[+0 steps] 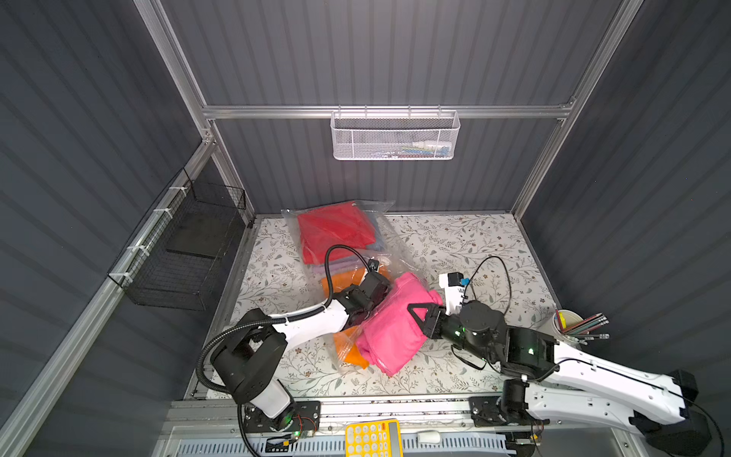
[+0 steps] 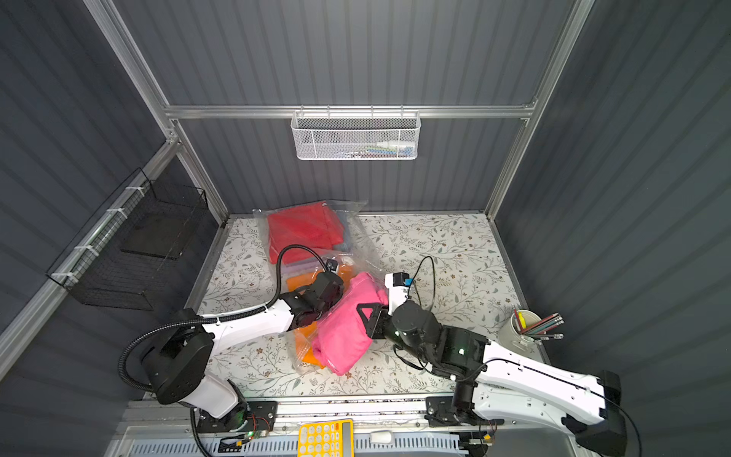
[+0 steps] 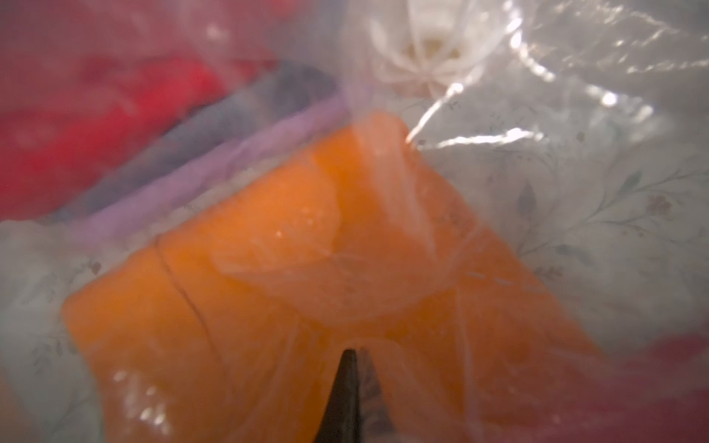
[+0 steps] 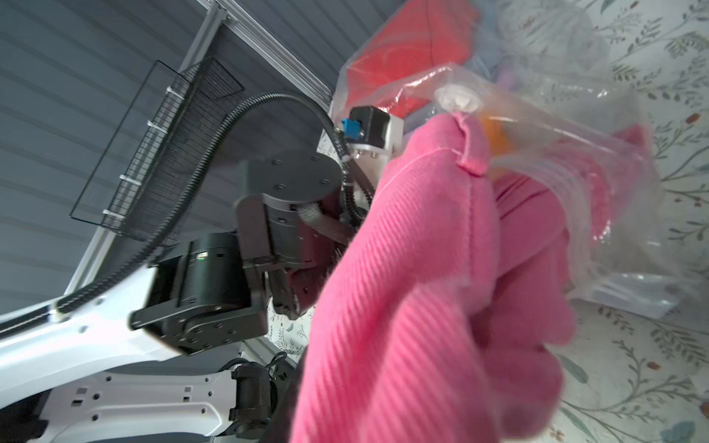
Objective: Take the trousers out of the vacuum bag
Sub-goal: Take out the trousers from the vacuum bag, then place the trousers at the center of the board.
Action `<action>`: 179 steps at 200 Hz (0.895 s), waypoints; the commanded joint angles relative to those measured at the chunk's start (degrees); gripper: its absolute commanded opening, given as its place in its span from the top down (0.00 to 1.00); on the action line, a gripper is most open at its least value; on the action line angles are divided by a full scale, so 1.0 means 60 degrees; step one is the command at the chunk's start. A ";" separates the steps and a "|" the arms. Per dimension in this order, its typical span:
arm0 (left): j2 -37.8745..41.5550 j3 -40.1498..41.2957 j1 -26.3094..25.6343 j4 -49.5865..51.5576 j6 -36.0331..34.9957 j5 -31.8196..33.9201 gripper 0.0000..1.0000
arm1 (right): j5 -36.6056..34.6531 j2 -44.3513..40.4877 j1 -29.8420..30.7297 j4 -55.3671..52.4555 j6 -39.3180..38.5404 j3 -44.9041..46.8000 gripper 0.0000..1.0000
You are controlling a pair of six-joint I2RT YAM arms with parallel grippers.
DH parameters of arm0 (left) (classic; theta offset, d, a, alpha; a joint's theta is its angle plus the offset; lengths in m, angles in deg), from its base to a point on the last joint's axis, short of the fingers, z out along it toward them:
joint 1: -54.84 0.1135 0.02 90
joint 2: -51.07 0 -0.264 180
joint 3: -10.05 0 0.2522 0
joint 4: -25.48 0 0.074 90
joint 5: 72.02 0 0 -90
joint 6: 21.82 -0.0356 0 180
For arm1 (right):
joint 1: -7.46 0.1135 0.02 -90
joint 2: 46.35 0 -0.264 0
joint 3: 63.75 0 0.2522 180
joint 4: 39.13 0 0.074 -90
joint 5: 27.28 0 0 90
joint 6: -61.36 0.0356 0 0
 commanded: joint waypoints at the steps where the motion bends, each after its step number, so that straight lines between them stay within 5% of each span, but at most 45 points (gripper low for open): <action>1: -0.0089 0.0028 0.0100 -0.0189 -0.0114 -0.0131 1.00 | -0.0773 -0.0693 0.0002 0.1117 -0.1059 -0.1078 1.00; 40: -0.0186 0.0334 0.0106 -0.0297 0.0081 -0.0251 1.00 | -0.1112 -0.1024 -0.0577 0.0152 -0.1909 -0.2071 1.00; 91: -0.0107 0.0890 0.0114 -0.0418 0.0185 -0.0221 1.00 | 0.1306 -0.1025 -0.3459 -0.0444 -0.1747 -0.2953 1.00; 179: 0.0558 0.1755 0.0111 -0.0228 0.0459 -0.0002 1.00 | 0.2334 -0.0522 -0.6115 -0.1587 -0.2542 -0.4036 1.00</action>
